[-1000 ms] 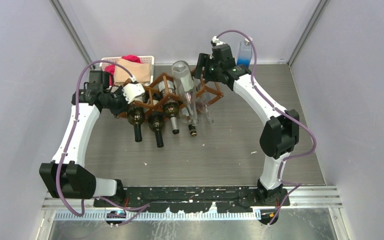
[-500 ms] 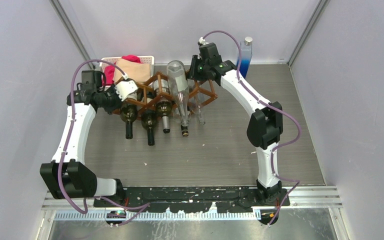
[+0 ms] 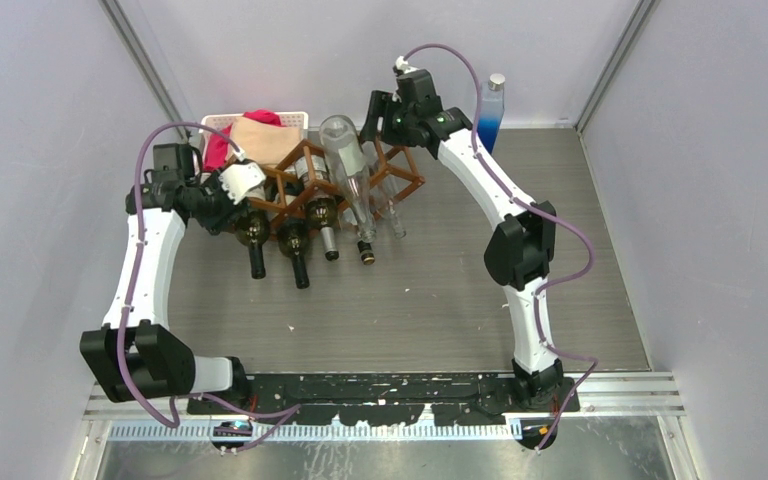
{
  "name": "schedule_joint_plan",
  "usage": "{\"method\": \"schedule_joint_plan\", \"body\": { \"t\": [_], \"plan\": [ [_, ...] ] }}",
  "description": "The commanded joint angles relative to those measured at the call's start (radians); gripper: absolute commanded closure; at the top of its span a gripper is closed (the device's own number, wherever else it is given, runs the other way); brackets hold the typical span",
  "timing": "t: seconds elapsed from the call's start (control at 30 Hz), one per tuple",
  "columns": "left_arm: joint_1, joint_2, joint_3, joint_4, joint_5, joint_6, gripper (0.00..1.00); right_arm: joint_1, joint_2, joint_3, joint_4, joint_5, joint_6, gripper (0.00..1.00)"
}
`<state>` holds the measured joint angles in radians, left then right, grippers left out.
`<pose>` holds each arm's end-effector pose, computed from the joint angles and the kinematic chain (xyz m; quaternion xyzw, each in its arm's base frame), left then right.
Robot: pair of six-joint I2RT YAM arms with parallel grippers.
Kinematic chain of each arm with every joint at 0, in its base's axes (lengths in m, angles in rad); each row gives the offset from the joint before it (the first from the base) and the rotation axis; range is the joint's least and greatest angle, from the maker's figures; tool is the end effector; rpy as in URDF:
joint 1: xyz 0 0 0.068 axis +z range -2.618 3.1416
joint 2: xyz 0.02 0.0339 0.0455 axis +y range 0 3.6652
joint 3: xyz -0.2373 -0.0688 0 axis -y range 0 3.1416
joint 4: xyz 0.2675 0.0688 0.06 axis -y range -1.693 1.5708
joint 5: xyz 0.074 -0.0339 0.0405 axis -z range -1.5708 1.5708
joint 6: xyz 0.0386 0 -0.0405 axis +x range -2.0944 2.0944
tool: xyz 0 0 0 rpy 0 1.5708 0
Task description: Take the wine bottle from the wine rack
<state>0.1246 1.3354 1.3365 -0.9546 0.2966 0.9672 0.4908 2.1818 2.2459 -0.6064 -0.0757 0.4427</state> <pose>0.2954 0.0256 0.3141 0.4263 0.8415 0.0357 0.3299 0.4534 0.2456 0.3268 -0.0395 0.8693 0.2506 0.4241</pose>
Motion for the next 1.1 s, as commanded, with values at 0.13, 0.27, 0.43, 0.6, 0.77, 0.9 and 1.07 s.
{"method": "schedule_joint_plan", "body": {
  "t": [0.13,0.27,0.43,0.6,0.77,0.9,1.07],
  "plan": [
    [0.010,-0.020,0.167,-0.226,0.115,0.012,0.14,0.011,-0.286,-0.108,0.012,0.139,-0.019,0.00],
    [0.009,-0.007,0.275,-0.331,0.173,-0.004,0.07,0.039,-0.441,-0.218,0.010,0.158,-0.014,0.00],
    [0.009,-0.010,0.414,-0.379,0.284,-0.076,0.01,0.158,-0.574,-0.345,-0.066,0.180,-0.006,0.00],
    [0.006,-0.026,0.463,-0.295,0.374,-0.243,0.00,0.297,-0.597,-0.471,-0.106,0.203,0.018,0.00],
    [0.006,-0.049,0.452,-0.258,0.404,-0.294,0.00,0.353,-0.561,-0.522,-0.121,0.220,0.031,0.00],
    [0.006,-0.077,0.417,-0.242,0.421,-0.292,0.00,0.367,-0.526,-0.521,-0.120,0.243,0.029,0.00],
    [0.002,-0.094,0.380,-0.242,0.437,-0.286,0.00,0.367,-0.486,-0.523,-0.083,0.248,0.025,0.01]
  ]
}}
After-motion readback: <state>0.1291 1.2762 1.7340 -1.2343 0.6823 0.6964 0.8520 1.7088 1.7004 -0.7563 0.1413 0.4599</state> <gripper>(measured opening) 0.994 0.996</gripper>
